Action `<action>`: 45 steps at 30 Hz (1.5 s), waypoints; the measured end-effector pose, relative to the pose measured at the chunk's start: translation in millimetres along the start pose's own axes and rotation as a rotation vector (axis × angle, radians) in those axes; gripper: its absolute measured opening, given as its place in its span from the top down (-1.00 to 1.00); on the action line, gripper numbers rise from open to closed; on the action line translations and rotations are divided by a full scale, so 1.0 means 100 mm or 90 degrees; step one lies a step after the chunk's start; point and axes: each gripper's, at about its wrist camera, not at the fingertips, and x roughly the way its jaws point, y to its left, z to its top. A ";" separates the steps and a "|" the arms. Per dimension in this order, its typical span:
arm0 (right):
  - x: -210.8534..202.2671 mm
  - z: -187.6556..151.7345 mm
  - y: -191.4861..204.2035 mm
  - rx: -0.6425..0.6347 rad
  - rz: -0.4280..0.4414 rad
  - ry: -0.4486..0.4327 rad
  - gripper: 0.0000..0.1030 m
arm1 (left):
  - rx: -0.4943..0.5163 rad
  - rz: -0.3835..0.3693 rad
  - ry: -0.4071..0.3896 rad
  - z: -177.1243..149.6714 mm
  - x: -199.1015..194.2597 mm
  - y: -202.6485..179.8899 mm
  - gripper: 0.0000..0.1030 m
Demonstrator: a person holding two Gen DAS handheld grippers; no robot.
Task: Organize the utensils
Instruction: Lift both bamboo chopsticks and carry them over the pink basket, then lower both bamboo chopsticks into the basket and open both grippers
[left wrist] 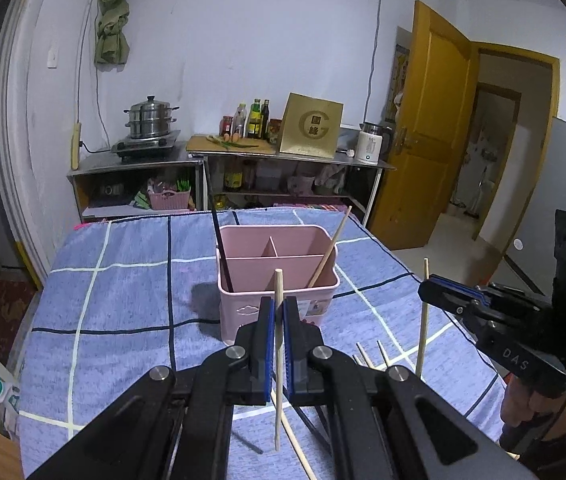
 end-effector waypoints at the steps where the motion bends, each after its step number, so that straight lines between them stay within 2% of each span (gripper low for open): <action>1: 0.00 -0.01 0.00 0.000 0.000 0.000 0.92 | 0.000 -0.002 0.000 0.00 -0.01 -0.01 0.92; 15: 0.02 0.14 -0.06 0.019 0.008 -0.014 0.92 | -0.006 -0.013 0.012 0.14 0.07 0.04 0.92; 21: 0.07 0.25 -0.08 0.024 0.010 -0.027 0.92 | -0.012 -0.010 0.002 0.37 0.13 0.07 0.92; 36: 0.27 0.85 -0.17 0.040 0.015 -0.095 0.92 | -0.021 -0.002 -0.058 1.08 0.35 0.19 0.92; 45: 0.50 1.02 -0.24 0.042 0.014 -0.119 0.92 | -0.008 0.004 -0.075 1.27 0.67 0.23 0.92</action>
